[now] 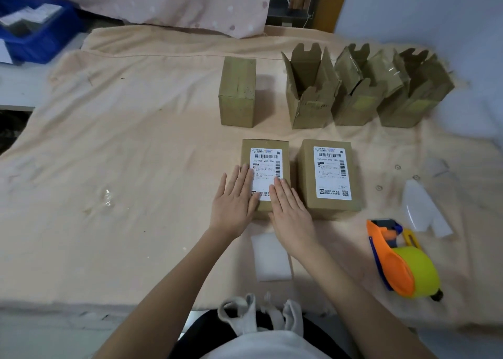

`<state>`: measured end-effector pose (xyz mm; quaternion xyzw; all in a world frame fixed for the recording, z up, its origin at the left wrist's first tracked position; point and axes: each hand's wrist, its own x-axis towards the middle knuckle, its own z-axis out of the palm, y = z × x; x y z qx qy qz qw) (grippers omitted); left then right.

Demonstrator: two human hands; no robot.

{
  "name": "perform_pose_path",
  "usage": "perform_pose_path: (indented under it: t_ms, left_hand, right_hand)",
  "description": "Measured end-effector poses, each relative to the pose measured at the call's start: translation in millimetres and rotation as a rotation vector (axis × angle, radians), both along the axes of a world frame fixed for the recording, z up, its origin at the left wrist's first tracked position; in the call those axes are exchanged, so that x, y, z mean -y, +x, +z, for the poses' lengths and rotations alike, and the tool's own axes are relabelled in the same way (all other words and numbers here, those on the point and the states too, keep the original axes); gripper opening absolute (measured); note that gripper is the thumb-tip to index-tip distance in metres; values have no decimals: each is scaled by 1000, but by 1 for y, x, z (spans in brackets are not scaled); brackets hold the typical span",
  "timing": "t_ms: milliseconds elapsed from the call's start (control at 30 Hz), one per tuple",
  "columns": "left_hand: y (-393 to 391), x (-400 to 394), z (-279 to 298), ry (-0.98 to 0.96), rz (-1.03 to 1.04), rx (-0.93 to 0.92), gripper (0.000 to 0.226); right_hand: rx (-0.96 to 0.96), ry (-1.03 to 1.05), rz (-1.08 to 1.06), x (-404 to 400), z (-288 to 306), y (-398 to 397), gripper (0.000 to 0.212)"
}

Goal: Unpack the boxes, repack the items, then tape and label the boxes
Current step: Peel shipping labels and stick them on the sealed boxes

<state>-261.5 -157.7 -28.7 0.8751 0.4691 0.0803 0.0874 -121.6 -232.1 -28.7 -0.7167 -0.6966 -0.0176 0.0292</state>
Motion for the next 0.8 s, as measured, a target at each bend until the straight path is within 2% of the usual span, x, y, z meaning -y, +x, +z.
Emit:
perform_pose_path:
  t_ms: [100, 200, 300, 367, 467, 600, 700, 800]
  left_hand:
    - [-1, 13, 0, -85, 144, 62, 71]
    - [-6, 26, -1, -162, 204, 162, 79]
    - [-13, 43, -3, -161, 255, 282, 74]
    - [-17, 54, -7, -175, 299, 324, 66]
    - [-27, 70, -15, -195, 269, 297, 49]
    - [-41, 81, -30, -261, 109, 181, 43]
    - [-40, 80, -32, -356, 22, 133, 47]
    - [-35, 75, -31, -432, -9, 124, 44]
  right_hand:
    - [-62, 45, -61, 6, 2, -5, 52]
    - [-107, 109, -52, 27, 6, -12, 43]
    - [-136, 163, -54, 56, 9, -19, 31]
    - [-123, 152, -83, 72, 4, -24, 31]
    - [-105, -17, -170, 90, -7, -31, 41]
    - [-153, -249, -327, 97, -15, -37, 83]
    - [-171, -250, -384, 97, -20, -44, 89]
    - [-270, -233, -419, 94, -17, -53, 79]
